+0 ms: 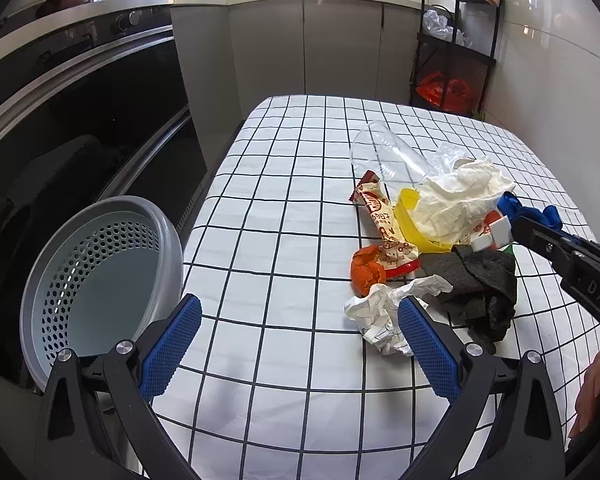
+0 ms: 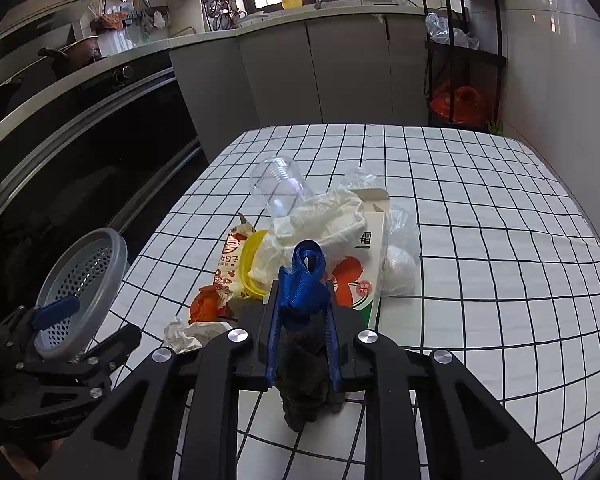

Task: Collect trash
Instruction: 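Close the right tool on the blue strap while the left tool grasps the crumpled white paper, then carry the blue strap and crumpled paper in both tools over the grey wastebasket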

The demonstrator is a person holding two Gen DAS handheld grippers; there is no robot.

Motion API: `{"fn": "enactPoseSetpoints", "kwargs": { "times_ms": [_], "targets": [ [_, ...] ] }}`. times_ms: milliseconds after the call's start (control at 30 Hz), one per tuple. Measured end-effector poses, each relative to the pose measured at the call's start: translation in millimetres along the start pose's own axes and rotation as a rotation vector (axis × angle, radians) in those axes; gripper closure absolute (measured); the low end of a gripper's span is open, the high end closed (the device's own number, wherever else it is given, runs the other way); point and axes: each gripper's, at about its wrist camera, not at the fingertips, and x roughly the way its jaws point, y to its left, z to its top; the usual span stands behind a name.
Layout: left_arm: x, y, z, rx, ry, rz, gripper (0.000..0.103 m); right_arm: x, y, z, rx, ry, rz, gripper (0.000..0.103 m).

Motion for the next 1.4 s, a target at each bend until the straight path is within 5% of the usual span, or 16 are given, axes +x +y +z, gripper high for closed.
{"fn": "enactPoseSetpoints", "kwargs": {
  "times_ms": [400, 667, 833, 933, 1400],
  "targets": [
    [21, -24, -6, -0.005, 0.049, -0.128, 0.006, -32, -21, 7, 0.082, -0.052, 0.02, 0.084],
    [54, -36, -7, -0.007, 0.099, -0.103, 0.008, -34, -22, 7, 0.084, -0.051, 0.038, 0.084],
    [66, -36, -9, -0.016, 0.152, -0.149, 0.05, -36, -24, 7, 0.095, -0.052, 0.046, 0.084],
    [63, -36, -11, -0.013, 0.147, -0.147, 0.065, -36, -25, 7, 0.098, -0.049, 0.054, 0.084],
    [5, -14, -8, -0.001, 0.049, -0.09, 0.07, -44, -26, 8, 0.105, -0.058, 0.08, 0.084]
  ]
}}
